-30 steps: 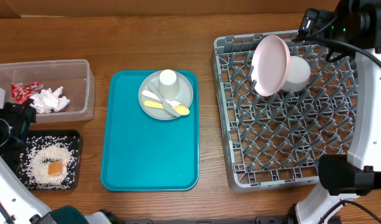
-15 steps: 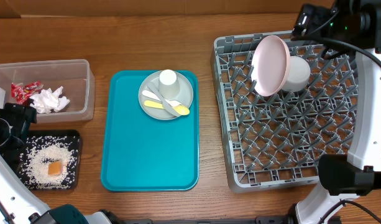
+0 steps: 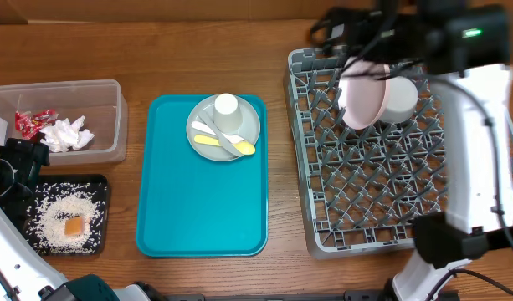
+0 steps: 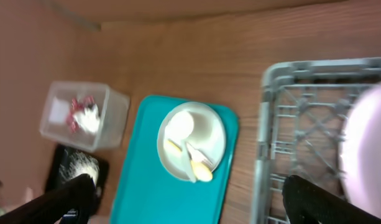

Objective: Sort waste into correct bins and load items into the dishwasher rack
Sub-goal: 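Reach the right gripper to the white cup on the plate and grasp it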

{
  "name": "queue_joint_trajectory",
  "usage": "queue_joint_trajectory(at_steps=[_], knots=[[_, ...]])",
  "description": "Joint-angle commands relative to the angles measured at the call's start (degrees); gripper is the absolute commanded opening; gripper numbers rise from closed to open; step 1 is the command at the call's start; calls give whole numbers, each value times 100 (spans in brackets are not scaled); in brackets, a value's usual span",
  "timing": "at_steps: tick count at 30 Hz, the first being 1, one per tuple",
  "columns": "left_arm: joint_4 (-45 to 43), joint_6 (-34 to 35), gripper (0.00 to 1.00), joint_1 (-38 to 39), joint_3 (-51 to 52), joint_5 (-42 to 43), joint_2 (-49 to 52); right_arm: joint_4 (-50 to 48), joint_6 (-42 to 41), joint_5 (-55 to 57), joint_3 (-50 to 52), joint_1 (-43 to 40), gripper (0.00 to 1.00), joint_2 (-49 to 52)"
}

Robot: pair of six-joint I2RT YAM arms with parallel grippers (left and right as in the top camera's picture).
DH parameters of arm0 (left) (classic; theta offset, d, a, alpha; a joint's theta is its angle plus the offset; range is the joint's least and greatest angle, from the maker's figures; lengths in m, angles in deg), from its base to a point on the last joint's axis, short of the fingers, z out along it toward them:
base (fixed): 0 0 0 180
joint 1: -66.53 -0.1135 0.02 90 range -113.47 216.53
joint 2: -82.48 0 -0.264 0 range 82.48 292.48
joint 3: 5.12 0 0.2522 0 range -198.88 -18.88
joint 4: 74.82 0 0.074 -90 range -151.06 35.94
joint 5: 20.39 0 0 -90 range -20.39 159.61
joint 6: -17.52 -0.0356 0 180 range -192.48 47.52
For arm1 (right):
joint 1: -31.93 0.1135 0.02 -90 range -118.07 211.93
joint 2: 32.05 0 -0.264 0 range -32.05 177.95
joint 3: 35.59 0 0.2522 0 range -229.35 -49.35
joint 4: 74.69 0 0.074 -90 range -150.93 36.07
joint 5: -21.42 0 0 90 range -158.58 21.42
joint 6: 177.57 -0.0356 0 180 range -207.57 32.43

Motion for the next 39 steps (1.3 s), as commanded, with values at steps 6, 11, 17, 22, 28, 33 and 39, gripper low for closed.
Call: queue_joint_trajectory(at_steps=[6, 11, 17, 22, 28, 33, 39], knots=[[9, 81, 100, -22, 52, -63, 11, -990, 79, 2059, 466, 1849, 100, 761], [9, 81, 100, -22, 52, -63, 11, -1615, -15, 2221, 549, 2240, 100, 1537], [9, 81, 100, -22, 52, -63, 11, -1912, -354, 2223, 551, 2297, 100, 2253], [9, 81, 100, -22, 52, -63, 11, -2026, -356, 2216, 551, 2299, 100, 2695], [9, 81, 100, -22, 52, -63, 11, -2059, -358, 2216, 551, 2332, 100, 3091], [9, 81, 100, -22, 52, -63, 11, -2065, -358, 2216, 555, 2347, 100, 3342], [9, 81, 100, -22, 52, -63, 11, -2173, -358, 2218, 555, 2352, 98, 3359]])
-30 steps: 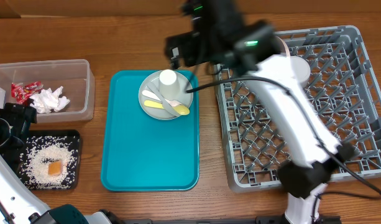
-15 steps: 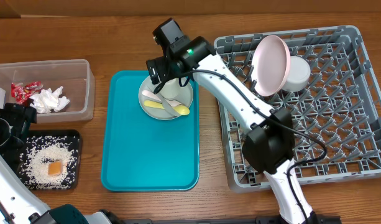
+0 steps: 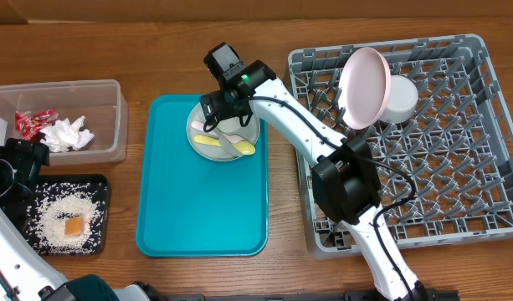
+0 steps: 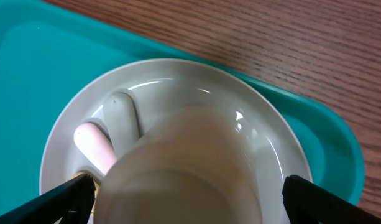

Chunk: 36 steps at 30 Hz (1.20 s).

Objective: Sort waste into correct bins and load items into the dishwasher rack
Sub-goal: 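Reach the right gripper to the white cup on the plate and grasp it, then lift the cup and carry it right over the dish rack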

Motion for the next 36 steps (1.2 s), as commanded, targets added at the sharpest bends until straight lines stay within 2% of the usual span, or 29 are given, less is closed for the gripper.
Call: queue_joint_trajectory(at_steps=[1, 5, 14, 18, 26, 36], knots=[[9, 79, 100, -22, 52, -63, 11, -61, -26, 44, 13, 48, 94, -15], [9, 79, 100, -22, 52, -63, 11, -20, -26, 44, 13, 48, 81, -15], [9, 79, 100, -22, 52, -63, 11, 94, -26, 44, 13, 48, 62, -15], [9, 79, 100, -22, 52, -63, 11, 96, -28, 42, 7, 48, 57, -15], [7, 79, 100, -22, 52, -63, 11, 348, -85, 42, -304, 42, 56, -103], [7, 79, 100, -22, 52, -63, 11, 710, -157, 42, -857, -155, 55, -898]])
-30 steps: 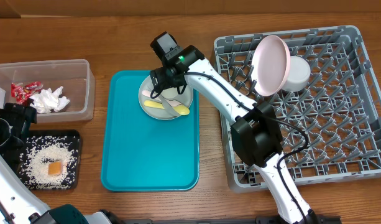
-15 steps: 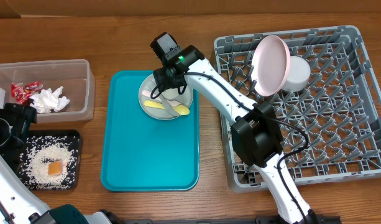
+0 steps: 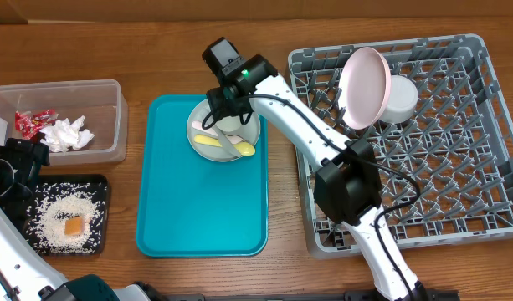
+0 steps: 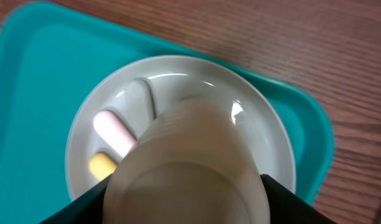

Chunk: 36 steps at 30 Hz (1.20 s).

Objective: Sort waste into correct bins and load items into the dishwasher rack
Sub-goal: 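Lift the cup and carry it right over the dish rack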

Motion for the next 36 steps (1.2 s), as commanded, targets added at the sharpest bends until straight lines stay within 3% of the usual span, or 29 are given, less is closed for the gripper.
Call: queue_joint_trajectory(at_steps=[1, 8, 17, 20, 26, 36], knots=[[7, 79, 100, -22, 52, -63, 11, 107, -48, 13, -461, -195, 55, -848], [7, 79, 100, -22, 52, -63, 11, 479, -197, 15, -570, -831, 56, -1932], [7, 79, 100, -22, 52, -63, 11, 1016, -151, 365, -570, -2675, 56, -3016], [7, 79, 100, -22, 52, -63, 11, 1344, -149, 752, -564, -3613, 57, -2999], [7, 79, 100, -22, 52, -63, 11, 1733, -127, 1008, -551, -4662, 57, -2809], [7, 76, 100, -22, 52, -63, 11, 2144, -109, 988, -470, -5676, 57, -2031]])
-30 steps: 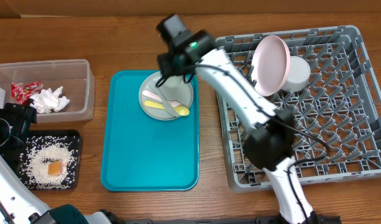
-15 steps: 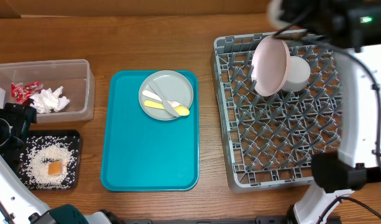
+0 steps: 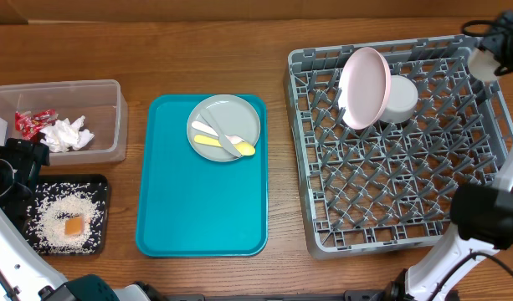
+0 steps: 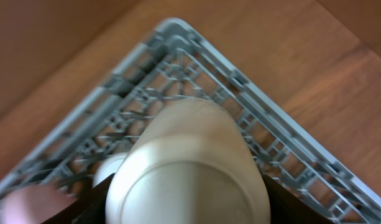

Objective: Sort waste into correct bins and load items into the dishwasher rack
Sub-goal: 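Lift the cup and carry it right over the dish rack, then lower the cup upright into the rack's right side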

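Note:
My right gripper point(image 4: 187, 208) is shut on a cream cup point(image 4: 190, 162), which fills the right wrist view bottom-up, with dark fingers point(image 4: 91, 208) on both sides. Under it lies the far right corner of the grey dishwasher rack point(image 4: 258, 99). Overhead, the right gripper point(image 3: 490, 52) hangs at the rack's point(image 3: 390, 192) far right corner, with a bit of the cup point(image 3: 483, 64) showing. In the rack stand a pink bowl point(image 3: 363, 86) on edge and a white bowl point(image 3: 402, 99). My left gripper point(image 3: 17, 163) sits at the table's left edge.
A teal tray point(image 3: 202, 201) holds a grey plate point(image 3: 235, 117) with a yellow utensil point(image 3: 207, 141) and a grey one across it. A clear bin point(image 3: 105, 125) with red wrappers and tissue stands far left. A black tray point(image 3: 97, 192) of rice lies in front.
My right gripper was shut on the cup on the plate; now it holds the cup over the rack's far right corner. The plate keeps only the utensils. The left arm has not moved.
At first my right gripper was open over the rack, with the cup standing on the plate. Then it was open around the cup on the plate, then shut on it. Now the cup is off the plate and over the rack's corner.

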{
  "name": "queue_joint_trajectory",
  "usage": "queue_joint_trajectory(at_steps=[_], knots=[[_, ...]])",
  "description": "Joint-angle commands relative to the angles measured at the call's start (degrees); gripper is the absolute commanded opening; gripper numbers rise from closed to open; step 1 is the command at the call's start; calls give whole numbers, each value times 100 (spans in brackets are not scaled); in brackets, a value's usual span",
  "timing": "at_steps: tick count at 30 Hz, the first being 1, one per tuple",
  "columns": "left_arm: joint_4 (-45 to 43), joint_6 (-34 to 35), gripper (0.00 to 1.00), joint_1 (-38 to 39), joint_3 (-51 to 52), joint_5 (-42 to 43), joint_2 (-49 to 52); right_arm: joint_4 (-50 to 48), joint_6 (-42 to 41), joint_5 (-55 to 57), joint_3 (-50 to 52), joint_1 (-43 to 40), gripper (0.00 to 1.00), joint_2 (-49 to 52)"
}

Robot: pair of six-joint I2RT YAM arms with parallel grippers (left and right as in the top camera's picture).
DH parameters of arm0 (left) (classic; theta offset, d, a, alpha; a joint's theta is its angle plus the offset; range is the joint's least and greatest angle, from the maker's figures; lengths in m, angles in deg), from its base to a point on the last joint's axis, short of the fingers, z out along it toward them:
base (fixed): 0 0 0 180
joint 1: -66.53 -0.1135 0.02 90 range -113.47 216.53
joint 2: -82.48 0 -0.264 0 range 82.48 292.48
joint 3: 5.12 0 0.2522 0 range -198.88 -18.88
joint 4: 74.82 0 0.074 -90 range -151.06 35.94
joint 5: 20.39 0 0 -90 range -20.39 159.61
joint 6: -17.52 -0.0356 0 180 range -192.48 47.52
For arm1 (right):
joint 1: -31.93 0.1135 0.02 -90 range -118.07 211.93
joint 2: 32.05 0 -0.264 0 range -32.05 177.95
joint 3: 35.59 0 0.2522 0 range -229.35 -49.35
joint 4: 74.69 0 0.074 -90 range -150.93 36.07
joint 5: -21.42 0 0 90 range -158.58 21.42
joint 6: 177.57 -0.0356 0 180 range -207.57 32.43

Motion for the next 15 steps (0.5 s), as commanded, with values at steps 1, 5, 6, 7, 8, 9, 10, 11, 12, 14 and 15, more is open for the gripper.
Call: queue_joint_trajectory(at_steps=[1, 5, 6, 7, 8, 9, 10, 11, 12, 14, 15], knots=[[9, 79, 100, -22, 52, -61, 11, 120, 15, 42, 42, -129, 57, 424], [9, 76, 100, -22, 52, -61, 11, 195, 17, 28, 42, -160, 57, 787], [7, 79, 100, -22, 52, -61, 11, 195, 17, 28, 42, -160, 57, 848], [7, 79, 100, -22, 52, -61, 11, 192, 17, 28, 42, -160, 58, 916], [7, 79, 100, -22, 52, -61, 11, 190, 17, 28, 42, -160, 59, 992], [4, 79, 100, -22, 52, -61, 11, 190, 17, 31, 42, -160, 60, 1071], [4, 79, 100, -22, 52, -61, 11, 190, 17, 28, 42, -160, 61, 1110], [7, 79, 100, -22, 52, -61, 11, 190, 17, 33, 42, -160, 61, 1187], [4, 79, 100, -22, 52, -61, 11, 186, 17, 28, 42, -160, 61, 1246], [2, 79, 100, -22, 52, -61, 11, 160, 17, 26, 42, -157, 60, 1340], [-4, 79, 100, -22, 52, -61, 11, 144, 15, 26, 42, -157, 60, 1381]])
